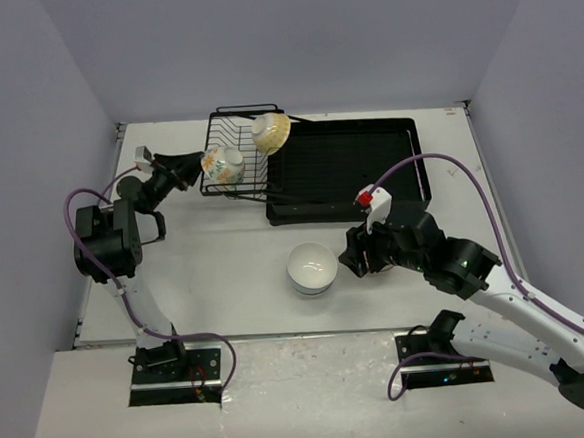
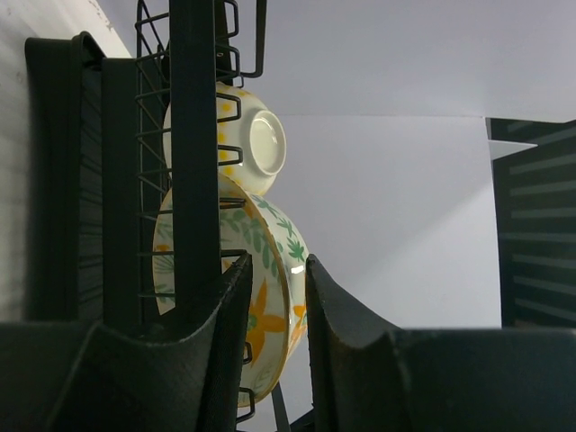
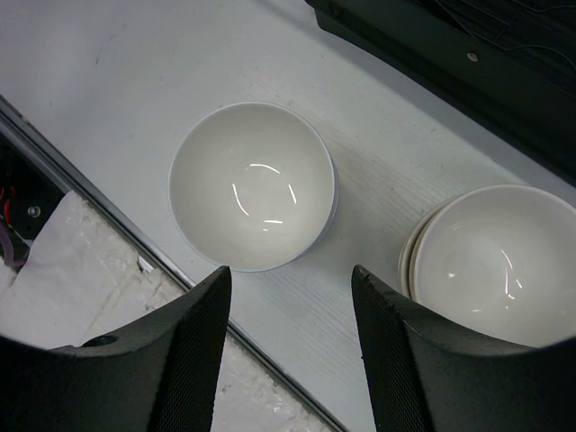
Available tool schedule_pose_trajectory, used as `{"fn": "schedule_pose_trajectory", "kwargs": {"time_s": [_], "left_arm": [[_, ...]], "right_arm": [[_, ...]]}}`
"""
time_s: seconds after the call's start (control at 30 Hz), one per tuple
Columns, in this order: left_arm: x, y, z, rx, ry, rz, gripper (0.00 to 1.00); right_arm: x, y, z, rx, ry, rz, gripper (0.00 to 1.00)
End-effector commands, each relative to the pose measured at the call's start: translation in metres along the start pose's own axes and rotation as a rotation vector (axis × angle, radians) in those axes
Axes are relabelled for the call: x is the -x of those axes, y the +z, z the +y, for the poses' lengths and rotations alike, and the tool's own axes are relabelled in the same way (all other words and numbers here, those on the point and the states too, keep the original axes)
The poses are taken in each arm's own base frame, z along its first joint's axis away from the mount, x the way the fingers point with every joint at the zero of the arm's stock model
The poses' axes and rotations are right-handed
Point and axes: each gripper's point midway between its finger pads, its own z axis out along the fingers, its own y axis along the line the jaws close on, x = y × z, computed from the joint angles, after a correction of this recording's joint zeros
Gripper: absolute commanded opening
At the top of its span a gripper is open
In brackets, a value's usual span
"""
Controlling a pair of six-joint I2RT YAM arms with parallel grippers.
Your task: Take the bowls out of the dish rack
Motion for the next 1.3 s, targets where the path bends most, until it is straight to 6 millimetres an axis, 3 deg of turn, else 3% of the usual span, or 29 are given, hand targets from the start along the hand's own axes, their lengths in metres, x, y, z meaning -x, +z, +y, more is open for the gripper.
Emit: {"fn": "schedule_pose_trajectory", "kwargs": {"time_s": [0.0, 0.67, 1.27], "left_arm": [[-0.037, -0.003, -0.051, -0.242, 0.276, 0.118, 0.32], [-0.053, 0.009, -0.056, -0.275, 0.265, 0.172, 0.32], [-0.066, 0.015, -0.064, -0.315, 0.263, 0.203, 0.22]], "right_arm": [[0.008, 0.002, 0.006, 0.027, -0.017, -0.024, 0.57], [0.007, 0.001, 0.006, 0.030, -0.018, -0.024, 0.56], [0.007, 0.001, 0.006, 0.031, -0.023, -0.026, 0.55]]}}
